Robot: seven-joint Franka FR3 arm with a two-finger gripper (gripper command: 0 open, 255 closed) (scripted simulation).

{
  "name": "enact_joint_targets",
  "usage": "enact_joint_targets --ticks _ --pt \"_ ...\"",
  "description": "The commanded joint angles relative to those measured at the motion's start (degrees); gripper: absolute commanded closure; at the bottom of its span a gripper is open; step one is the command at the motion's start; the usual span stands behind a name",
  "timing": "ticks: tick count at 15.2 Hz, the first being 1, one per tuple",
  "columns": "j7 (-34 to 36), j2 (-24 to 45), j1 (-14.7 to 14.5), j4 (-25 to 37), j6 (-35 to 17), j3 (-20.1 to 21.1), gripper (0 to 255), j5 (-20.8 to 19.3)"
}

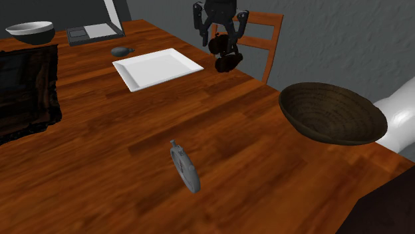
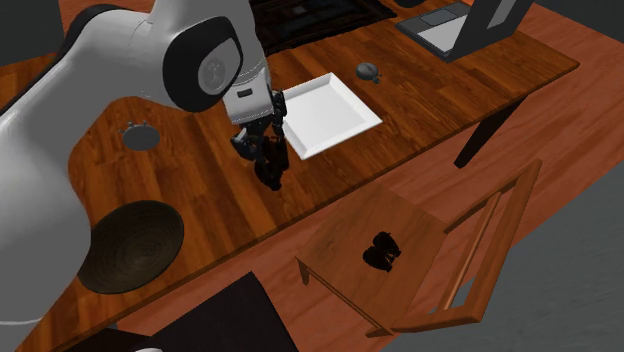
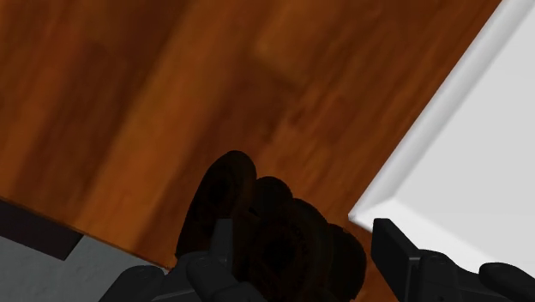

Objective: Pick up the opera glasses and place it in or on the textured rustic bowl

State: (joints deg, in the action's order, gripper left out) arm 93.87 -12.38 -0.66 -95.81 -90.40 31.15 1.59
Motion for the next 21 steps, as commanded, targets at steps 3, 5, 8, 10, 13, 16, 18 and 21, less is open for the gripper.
enact_joint_targets --ticks 3,5,8,10,13,16,18,21 --pt "0.22 1.29 0.13 4.54 3.43 0.23 255 -0.63" --pt "0.46 2.16 0.16 7.0 5.14 0.47 255 -1.07" --pt "0.89 3.65 0.14 10.9 7.77 0.92 255 -1.84" --pt "1.23 4.78 0.08 13.67 9.6 1.29 255 -2.44" --pt "1.83 6.72 -0.11 18.14 12.46 1.96 255 -3.53" --pt "2.58 9.01 -0.51 23.07 15.54 2.79 255 -4.93" --pt "3.16 10.79 -0.96 26.7 17.75 3.45 255 -6.09" --pt "3.39 9.33 -0.98 26.45 18.72 3.42 255 -5.24"
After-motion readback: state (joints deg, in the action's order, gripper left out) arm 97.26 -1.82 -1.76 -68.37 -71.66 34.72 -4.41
